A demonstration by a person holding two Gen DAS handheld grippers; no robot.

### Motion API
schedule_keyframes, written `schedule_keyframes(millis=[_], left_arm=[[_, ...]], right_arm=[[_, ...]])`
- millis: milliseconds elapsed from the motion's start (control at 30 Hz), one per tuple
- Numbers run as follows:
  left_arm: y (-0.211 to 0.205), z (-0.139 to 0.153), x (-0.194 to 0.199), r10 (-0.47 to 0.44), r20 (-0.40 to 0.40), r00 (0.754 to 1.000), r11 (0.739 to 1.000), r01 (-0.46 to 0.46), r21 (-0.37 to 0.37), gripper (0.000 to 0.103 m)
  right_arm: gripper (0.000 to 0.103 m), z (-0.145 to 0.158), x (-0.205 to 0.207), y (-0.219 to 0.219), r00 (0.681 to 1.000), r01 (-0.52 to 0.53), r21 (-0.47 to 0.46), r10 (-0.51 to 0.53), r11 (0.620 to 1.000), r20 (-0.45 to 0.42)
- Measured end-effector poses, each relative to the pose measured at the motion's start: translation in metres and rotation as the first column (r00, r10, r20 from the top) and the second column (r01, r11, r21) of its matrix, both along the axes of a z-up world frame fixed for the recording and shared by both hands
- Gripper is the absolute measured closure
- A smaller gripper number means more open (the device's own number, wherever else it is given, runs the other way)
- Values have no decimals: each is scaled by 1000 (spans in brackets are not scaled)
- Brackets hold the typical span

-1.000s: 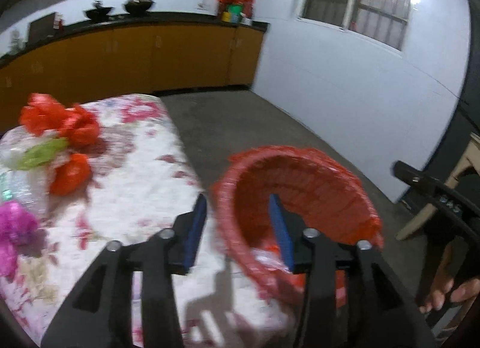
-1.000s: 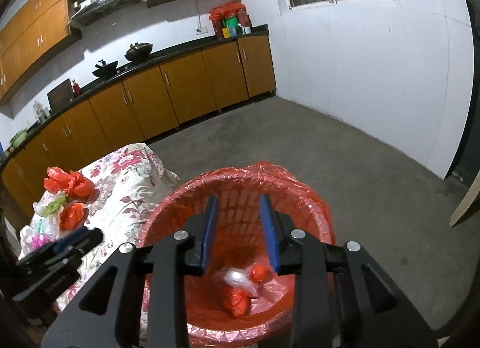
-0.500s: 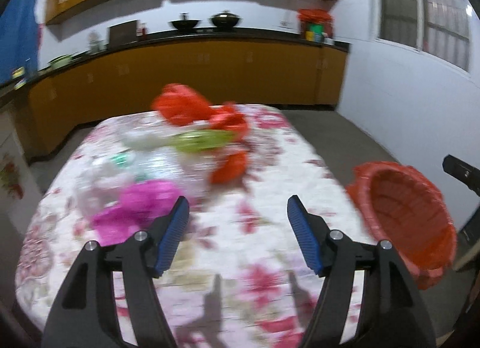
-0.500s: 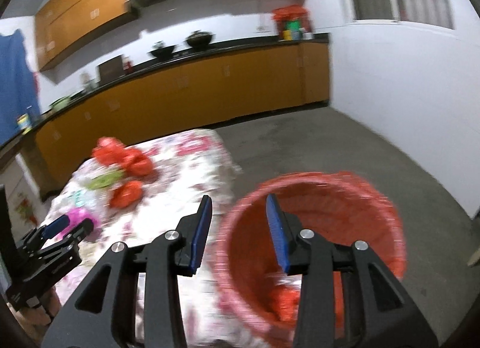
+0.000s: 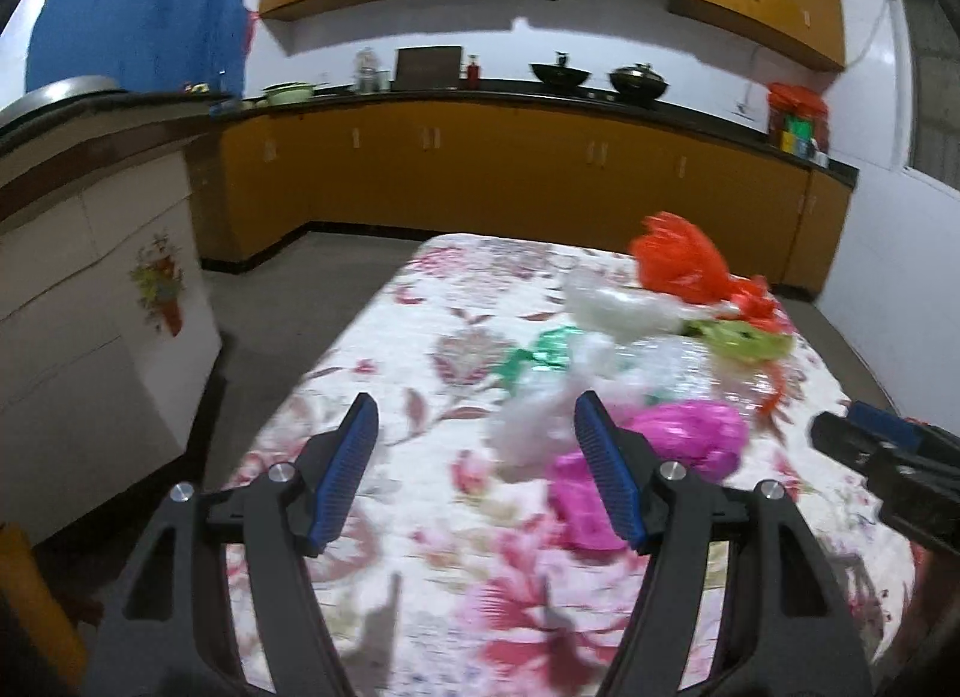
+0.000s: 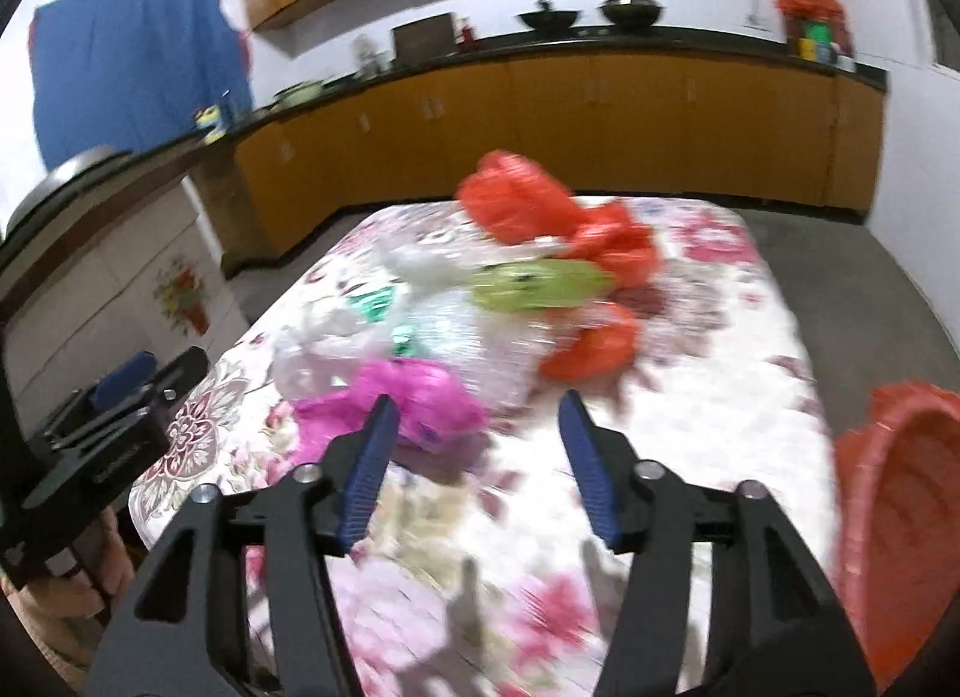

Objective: Collect trash
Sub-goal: 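Grasp the pink bag with the right gripper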

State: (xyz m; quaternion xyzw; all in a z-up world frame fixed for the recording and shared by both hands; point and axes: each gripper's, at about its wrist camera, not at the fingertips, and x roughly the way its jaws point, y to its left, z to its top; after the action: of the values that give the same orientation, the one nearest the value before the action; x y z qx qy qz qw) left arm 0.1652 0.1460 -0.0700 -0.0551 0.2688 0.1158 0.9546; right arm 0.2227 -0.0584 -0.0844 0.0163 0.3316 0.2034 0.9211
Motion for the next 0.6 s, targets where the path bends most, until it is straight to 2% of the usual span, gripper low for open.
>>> schedule_keyframes(millis=[200, 300, 400, 600], left_arm=[[26, -5, -4, 35, -12, 999, 999, -35, -12, 33], [36, -7, -3, 41, -14, 999, 999, -41, -24, 33], [41, -10, 1, 42, -16, 999, 998, -42, -35, 33], [44, -16, 9, 30, -30, 999, 998, -31, -58, 33]], right_arm=[[45, -13, 26, 34, 1000, -20, -39, 20, 999, -11], [44, -21, 38, 45, 998, -36, -53, 33, 998, -47], [44, -34, 38, 51, 996, -65, -91, 59, 994, -72], [44, -47, 40, 58, 986, -127, -82, 116, 989, -122]])
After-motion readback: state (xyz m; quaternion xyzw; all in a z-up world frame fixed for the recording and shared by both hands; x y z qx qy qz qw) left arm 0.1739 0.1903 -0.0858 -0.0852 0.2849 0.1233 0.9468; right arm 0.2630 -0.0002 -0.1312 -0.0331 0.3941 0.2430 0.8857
